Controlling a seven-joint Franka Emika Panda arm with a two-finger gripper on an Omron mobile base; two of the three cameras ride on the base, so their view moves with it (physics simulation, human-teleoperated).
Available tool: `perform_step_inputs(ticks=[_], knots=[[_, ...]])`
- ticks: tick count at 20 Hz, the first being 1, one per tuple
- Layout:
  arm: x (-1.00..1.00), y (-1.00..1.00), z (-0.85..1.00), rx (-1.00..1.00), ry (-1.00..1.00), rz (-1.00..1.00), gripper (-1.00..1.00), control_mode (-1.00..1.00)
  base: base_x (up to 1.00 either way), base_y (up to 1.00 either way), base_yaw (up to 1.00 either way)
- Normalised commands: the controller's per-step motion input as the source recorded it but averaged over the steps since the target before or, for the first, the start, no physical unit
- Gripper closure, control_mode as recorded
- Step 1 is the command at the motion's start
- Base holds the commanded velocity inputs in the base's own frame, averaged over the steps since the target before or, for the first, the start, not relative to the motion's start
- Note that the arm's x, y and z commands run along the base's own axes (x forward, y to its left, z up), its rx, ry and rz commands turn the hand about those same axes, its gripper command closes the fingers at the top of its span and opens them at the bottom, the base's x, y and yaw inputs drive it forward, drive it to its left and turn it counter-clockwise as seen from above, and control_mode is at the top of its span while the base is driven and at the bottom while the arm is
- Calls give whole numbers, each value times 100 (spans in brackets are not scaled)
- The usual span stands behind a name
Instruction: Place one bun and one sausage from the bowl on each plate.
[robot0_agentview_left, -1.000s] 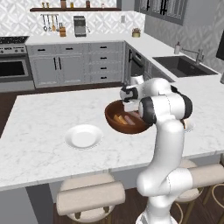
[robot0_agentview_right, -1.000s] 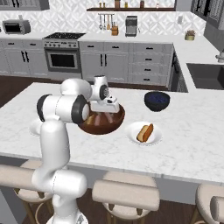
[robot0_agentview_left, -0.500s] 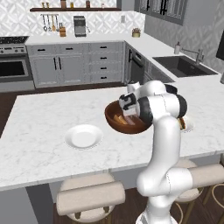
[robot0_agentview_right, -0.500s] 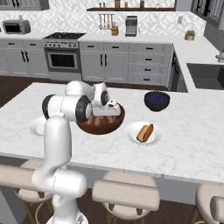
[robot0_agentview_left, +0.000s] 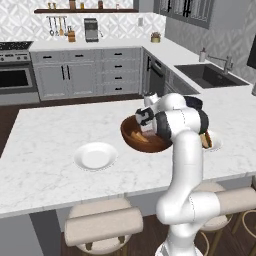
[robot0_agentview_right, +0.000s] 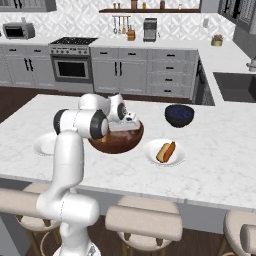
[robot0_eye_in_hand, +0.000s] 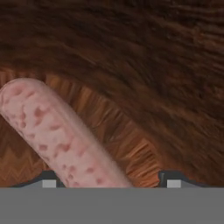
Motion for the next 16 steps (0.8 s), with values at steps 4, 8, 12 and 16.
perform_step_inputs(ticks=[4, 8, 12, 16], knots=[[-32, 0, -22, -1, 0, 6, 100, -100, 0, 0, 0], [-68, 3, 36, 3, -9, 2, 100, -100, 0, 0, 0], [-68, 5, 100, 12, -20, 0, 100, -100, 0, 0, 0], [-58, -16, 100, 13, -12, -8, 100, -100, 0, 0, 0]])
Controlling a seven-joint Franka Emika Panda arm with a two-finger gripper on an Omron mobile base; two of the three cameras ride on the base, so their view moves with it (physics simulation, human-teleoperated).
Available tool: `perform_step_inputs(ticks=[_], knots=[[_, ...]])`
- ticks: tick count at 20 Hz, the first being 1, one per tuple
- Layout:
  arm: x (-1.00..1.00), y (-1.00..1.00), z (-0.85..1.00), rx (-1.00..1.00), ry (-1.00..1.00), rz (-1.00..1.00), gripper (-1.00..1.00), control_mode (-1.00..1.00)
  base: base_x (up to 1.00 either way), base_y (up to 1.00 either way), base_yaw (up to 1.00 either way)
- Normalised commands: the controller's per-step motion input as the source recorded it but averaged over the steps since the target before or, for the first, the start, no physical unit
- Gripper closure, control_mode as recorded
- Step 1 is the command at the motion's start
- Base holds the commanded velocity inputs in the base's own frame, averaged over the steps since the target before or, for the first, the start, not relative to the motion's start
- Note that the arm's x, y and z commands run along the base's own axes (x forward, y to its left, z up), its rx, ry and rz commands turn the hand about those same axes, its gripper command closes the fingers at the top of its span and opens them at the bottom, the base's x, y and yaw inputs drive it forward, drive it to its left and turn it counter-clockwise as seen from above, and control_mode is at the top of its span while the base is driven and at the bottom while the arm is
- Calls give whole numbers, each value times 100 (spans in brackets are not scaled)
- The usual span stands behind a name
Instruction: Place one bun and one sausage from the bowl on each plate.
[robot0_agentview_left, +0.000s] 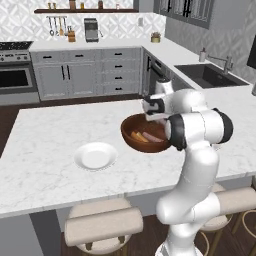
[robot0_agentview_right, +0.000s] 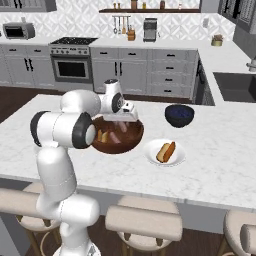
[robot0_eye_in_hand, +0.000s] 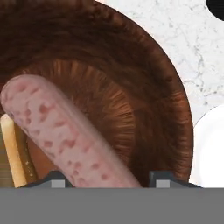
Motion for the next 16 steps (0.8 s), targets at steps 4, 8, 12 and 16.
perform_step_inputs(ticks=[4, 8, 12, 16], knots=[[-27, -81, 97, 13, 1, -27, 100, -100, 0, 0, 0], [0, -100, 47, 12, 12, -36, 100, -100, 0, 0, 0], [1, -97, -12, 9, 14, -30, 100, -100, 0, 0, 0], [3, -83, -51, 16, 6, -15, 100, -100, 0, 0, 0]])
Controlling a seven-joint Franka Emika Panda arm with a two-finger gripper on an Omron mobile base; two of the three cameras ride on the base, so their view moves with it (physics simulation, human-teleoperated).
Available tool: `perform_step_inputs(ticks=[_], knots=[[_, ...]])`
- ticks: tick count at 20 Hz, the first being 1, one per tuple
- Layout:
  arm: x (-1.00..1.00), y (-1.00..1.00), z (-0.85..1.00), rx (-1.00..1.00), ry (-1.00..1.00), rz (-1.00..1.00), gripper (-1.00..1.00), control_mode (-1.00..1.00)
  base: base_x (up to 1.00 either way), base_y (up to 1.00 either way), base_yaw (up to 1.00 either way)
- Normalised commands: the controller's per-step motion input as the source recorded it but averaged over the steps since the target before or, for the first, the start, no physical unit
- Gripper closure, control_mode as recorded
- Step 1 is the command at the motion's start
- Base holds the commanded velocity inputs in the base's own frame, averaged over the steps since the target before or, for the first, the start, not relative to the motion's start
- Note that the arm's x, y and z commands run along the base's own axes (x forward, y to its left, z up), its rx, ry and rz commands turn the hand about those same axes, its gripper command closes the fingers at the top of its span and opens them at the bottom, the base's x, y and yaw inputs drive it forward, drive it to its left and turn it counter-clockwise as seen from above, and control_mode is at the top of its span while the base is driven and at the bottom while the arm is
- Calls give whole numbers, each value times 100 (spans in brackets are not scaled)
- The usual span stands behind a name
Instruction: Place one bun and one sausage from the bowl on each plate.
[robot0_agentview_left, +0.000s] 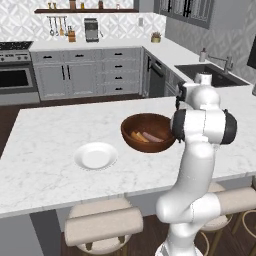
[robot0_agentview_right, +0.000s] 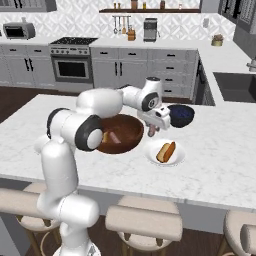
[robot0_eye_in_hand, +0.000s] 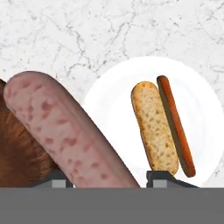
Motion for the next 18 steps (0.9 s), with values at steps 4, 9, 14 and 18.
perform_step_inputs(ticks=[4, 9, 14, 18], knots=[[-6, -45, -82, 12, 0, -2, 100, -100, 0, 0, 0], [0, -23, -72, 3, -10, 0, 100, -100, 0, 0, 0], [-7, 1, -46, 0, -12, 1, 100, -100, 0, 0, 0], [-30, 20, -20, 0, -2, 0, 100, -100, 0, 0, 0]])
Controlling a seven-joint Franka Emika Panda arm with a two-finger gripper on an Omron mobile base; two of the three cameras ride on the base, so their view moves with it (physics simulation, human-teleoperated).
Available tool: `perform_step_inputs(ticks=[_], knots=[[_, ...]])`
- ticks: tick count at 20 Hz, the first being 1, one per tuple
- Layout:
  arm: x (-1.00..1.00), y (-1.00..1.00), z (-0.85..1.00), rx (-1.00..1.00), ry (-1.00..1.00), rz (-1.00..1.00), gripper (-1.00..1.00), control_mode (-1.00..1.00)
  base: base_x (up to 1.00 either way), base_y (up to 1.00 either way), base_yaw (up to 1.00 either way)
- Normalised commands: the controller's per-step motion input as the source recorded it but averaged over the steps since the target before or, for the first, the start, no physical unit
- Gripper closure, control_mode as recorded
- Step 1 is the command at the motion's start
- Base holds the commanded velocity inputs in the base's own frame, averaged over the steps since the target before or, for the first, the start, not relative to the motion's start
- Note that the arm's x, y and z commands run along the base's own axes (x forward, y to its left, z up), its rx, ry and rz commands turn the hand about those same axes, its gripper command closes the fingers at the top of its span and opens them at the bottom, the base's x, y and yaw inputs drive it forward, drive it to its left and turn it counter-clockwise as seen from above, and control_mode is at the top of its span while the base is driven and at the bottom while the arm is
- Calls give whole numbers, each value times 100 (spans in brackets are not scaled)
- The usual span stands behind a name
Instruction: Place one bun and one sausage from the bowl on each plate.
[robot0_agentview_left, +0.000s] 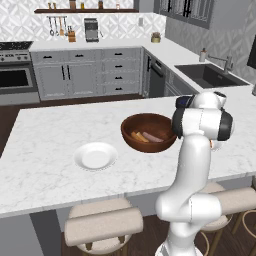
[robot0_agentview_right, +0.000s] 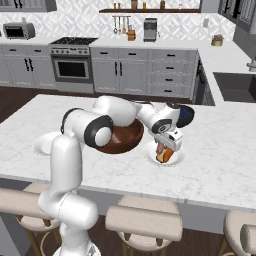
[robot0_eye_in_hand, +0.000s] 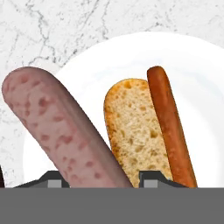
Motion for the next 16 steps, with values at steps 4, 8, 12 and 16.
perform_step_inputs(ticks=[4, 8, 12, 16], knots=[[0, 38, -18, 0, 2, 0, 100, -100, 0, 0, 0], [0, 36, -2, 0, 5, 0, -100, -100, 0, 0, 0], [0, 0, 0, 0, 3, -7, -100, -100, 0, 0, 0], [0, -5, 18, 0, 2, -7, -100, -100, 0, 0, 0]])
